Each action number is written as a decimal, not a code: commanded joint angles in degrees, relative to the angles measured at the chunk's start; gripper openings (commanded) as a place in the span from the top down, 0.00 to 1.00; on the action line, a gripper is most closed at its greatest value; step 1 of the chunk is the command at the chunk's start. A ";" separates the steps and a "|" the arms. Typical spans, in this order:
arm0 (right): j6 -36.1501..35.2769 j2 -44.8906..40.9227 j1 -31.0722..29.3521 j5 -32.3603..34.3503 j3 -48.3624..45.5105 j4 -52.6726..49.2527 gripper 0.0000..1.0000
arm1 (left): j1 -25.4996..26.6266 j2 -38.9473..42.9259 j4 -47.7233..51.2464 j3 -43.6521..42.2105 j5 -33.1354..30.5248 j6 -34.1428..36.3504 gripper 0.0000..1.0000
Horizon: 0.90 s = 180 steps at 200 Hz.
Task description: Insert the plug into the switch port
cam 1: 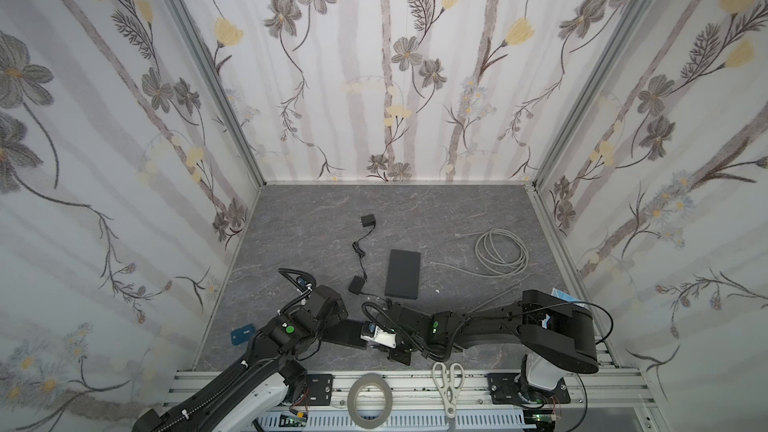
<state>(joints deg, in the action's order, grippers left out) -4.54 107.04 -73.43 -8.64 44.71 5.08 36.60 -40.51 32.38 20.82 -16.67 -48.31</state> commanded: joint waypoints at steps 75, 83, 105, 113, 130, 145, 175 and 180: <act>0.16 1.89 -0.10 1.92 2.11 -1.10 1.00 | -0.13 1.91 -5.14 -4.12 2.10 -1.06 0.13; 0.10 2.10 -0.05 1.94 2.31 -1.33 1.00 | -0.12 1.93 -5.16 -4.29 2.01 -1.00 0.12; -0.14 2.66 -0.14 1.81 3.31 -2.23 1.00 | -0.11 1.67 -5.29 -4.80 2.12 -1.07 0.12; -0.22 2.96 -0.07 1.79 3.63 -2.35 1.00 | -0.11 1.63 -5.49 -5.13 2.29 -1.04 0.12; -0.46 3.17 -0.08 1.82 4.32 -3.01 1.00 | -0.06 1.73 -6.00 -5.82 2.39 -1.23 0.11; -0.59 3.35 -0.06 1.81 4.88 -3.24 1.00 | -0.09 1.84 -6.21 -6.19 2.50 -1.34 0.11; -0.90 4.25 -0.06 1.79 5.89 -3.79 1.00 | -0.06 2.10 -6.22 -6.36 3.12 -1.17 0.11; -0.96 4.42 -0.08 1.72 6.07 -3.91 1.00 | -0.08 2.10 -6.12 -6.38 3.13 -1.08 0.11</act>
<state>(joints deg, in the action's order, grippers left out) -4.99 110.54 -73.47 -7.11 49.87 2.63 36.60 -38.54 27.20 14.70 -13.30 -48.62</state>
